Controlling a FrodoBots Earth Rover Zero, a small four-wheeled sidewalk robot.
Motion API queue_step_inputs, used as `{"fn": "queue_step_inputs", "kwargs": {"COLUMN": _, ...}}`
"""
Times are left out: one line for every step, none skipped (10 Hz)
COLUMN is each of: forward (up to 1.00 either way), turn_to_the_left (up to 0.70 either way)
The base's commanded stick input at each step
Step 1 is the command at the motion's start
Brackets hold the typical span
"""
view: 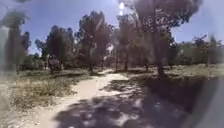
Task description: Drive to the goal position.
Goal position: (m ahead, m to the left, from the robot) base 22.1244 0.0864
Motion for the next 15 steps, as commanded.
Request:
{"fn": "queue_step_inputs", "kwargs": {"forward": 0.85, "turn_to_the_left": 0.0}}
{"fn": "queue_step_inputs", "kwargs": {"forward": 0.85, "turn_to_the_left": 0.0}}
{"fn": "queue_step_inputs", "kwargs": {"forward": 0.85, "turn_to_the_left": 0.0}}
{"fn": "queue_step_inputs", "kwargs": {"forward": 0.85, "turn_to_the_left": 0.0}}
{"fn": "queue_step_inputs", "kwargs": {"forward": 0.85, "turn_to_the_left": 0.0}}
{"fn": "queue_step_inputs", "kwargs": {"forward": 0.85, "turn_to_the_left": 0.0}}
{"fn": "queue_step_inputs", "kwargs": {"forward": 0.85, "turn_to_the_left": 0.0}}
{"fn": "queue_step_inputs", "kwargs": {"forward": 0.85, "turn_to_the_left": 0.0}}
{"fn": "queue_step_inputs", "kwargs": {"forward": 0.85, "turn_to_the_left": 0.0}}
{"fn": "queue_step_inputs", "kwargs": {"forward": 0.85, "turn_to_the_left": 0.0}}
{"fn": "queue_step_inputs", "kwargs": {"forward": 0.85, "turn_to_the_left": 0.0}}
{"fn": "queue_step_inputs", "kwargs": {"forward": 0.85, "turn_to_the_left": 0.0}}
{"fn": "queue_step_inputs", "kwargs": {"forward": 0.85, "turn_to_the_left": 0.0}}
{"fn": "queue_step_inputs", "kwargs": {"forward": 0.85, "turn_to_the_left": 0.0}}
{"fn": "queue_step_inputs", "kwargs": {"forward": 0.85, "turn_to_the_left": 0.0}}
